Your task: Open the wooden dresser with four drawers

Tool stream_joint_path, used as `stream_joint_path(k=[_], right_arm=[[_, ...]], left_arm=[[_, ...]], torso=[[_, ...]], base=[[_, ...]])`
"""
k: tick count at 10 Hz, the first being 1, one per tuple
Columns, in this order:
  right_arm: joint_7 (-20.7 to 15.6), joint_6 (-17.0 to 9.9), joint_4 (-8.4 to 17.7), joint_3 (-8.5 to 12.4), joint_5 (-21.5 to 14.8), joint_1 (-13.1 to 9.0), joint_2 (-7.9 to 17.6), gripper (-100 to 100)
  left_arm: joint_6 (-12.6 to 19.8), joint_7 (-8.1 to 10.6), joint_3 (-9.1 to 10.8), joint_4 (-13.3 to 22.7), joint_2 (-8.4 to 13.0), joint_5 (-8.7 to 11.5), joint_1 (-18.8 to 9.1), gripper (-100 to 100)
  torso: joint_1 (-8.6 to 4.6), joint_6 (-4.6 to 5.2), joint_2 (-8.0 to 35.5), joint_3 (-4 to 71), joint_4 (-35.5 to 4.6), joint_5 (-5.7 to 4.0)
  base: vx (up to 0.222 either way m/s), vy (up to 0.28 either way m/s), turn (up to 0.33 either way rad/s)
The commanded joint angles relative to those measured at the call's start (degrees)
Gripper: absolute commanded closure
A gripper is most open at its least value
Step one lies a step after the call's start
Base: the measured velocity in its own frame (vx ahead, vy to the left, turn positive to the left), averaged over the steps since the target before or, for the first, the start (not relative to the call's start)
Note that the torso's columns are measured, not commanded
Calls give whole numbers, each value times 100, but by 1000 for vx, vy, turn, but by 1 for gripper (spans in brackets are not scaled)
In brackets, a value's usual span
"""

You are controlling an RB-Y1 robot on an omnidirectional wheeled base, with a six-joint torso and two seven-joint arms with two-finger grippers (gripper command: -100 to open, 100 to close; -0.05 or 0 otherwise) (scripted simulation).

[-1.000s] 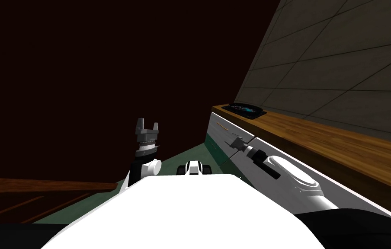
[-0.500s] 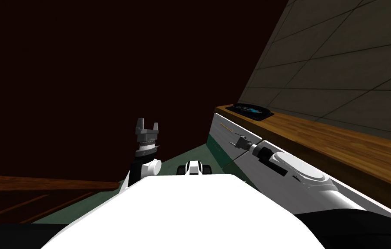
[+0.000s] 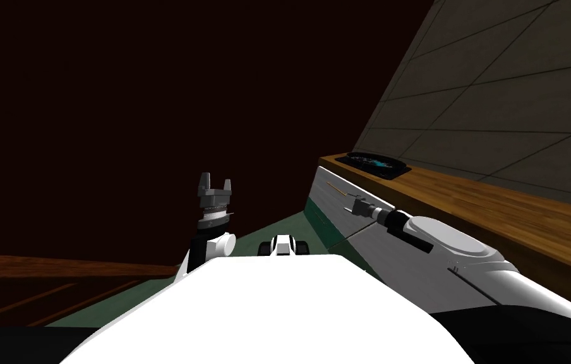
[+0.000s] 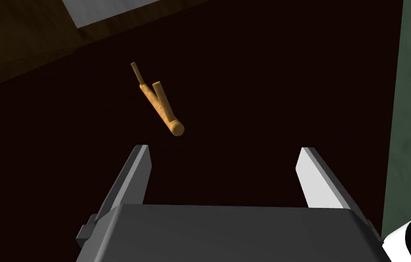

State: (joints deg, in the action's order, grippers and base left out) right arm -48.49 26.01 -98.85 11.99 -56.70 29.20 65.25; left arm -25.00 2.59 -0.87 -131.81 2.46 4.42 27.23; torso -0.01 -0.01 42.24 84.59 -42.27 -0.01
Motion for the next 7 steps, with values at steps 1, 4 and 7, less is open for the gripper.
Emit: stream_joint_path(k=[1, 4, 7], right_arm=[[-295, 38, 203, 65, -270, -19, 303, -100], [-379, 38, 262, 90, -391, -21, 472, -100], [-374, 37, 230, 107, -400, -4, 514, 100]], left_arm=[[0, 0, 0, 0, 0, 0, 0, 0], [0, 0, 0, 0, 0, 0, 0, 0], [0, 0, 0, 0, 0, 0, 0, 0]], torso=[[5, 1, 2, -1, -1, 2], [0, 1, 7, -4, -2, 1], [-6, 1, 9, -5, -3, -2]], base=[[35, 57, 35], [25, 39, 20], [-9, 29, -2]])
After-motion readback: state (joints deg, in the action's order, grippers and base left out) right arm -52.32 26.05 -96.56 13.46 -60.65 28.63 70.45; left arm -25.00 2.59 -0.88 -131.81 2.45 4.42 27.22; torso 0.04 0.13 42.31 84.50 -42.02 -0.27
